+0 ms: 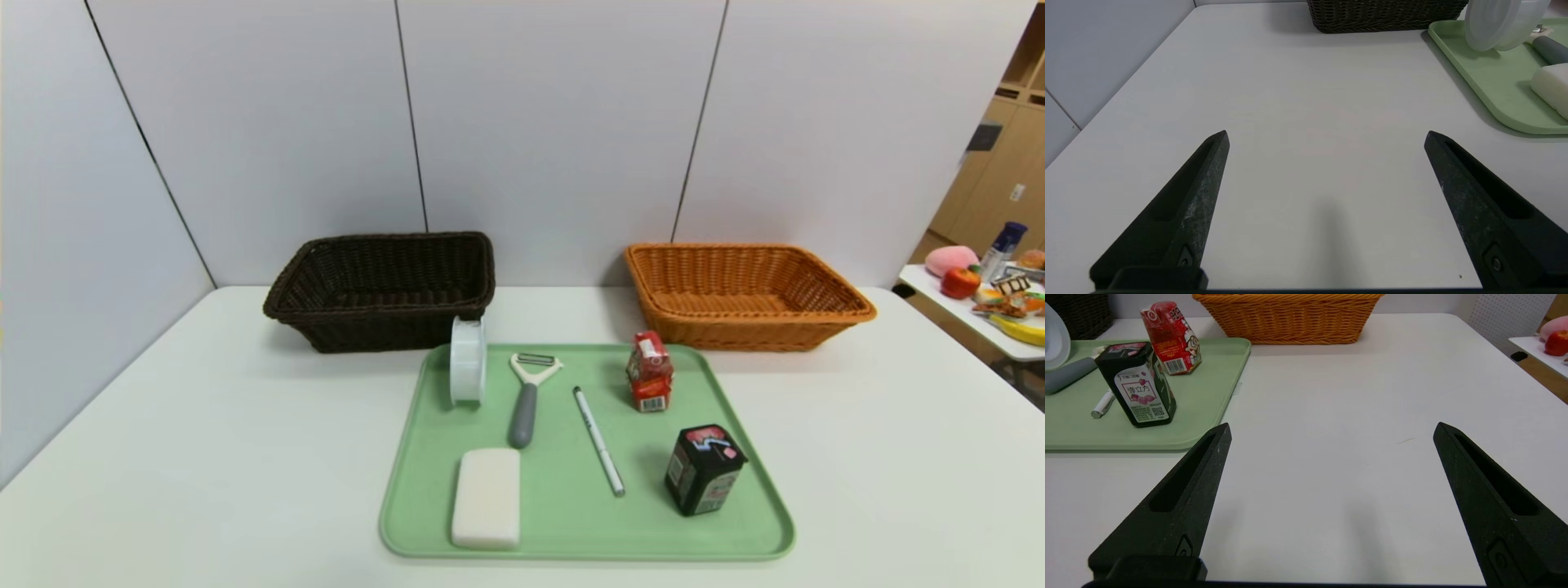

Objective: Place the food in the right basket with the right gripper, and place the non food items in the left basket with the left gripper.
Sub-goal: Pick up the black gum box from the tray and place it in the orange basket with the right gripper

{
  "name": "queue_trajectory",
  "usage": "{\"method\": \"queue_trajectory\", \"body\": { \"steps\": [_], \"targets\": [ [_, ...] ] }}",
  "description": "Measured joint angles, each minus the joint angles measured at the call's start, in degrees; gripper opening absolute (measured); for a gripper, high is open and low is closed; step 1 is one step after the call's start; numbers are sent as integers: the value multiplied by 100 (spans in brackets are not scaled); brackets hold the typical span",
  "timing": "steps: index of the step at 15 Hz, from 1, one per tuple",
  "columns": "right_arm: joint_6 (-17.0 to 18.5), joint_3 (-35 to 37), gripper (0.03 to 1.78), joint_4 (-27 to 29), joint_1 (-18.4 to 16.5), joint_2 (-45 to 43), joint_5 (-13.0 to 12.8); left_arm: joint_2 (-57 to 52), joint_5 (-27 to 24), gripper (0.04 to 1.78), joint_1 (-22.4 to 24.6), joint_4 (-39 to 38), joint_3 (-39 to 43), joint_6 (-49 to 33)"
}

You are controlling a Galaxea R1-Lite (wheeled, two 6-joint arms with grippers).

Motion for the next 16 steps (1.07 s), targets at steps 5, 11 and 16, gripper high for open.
{"method": "queue_trajectory", "body": {
  "steps": [5,11,16],
  "targets": [
    [-501,17,171,66,0,0,82,0,-5,169,-6,34,0,172],
    [-1045,-746,171,199,0,51,674,21,-206,169,-4,12,-187,148],
    [-653,-2202,171,-155,193,1782,1297,1424,-1047,169,-9,-312,-1397,-160]
  ]
}}
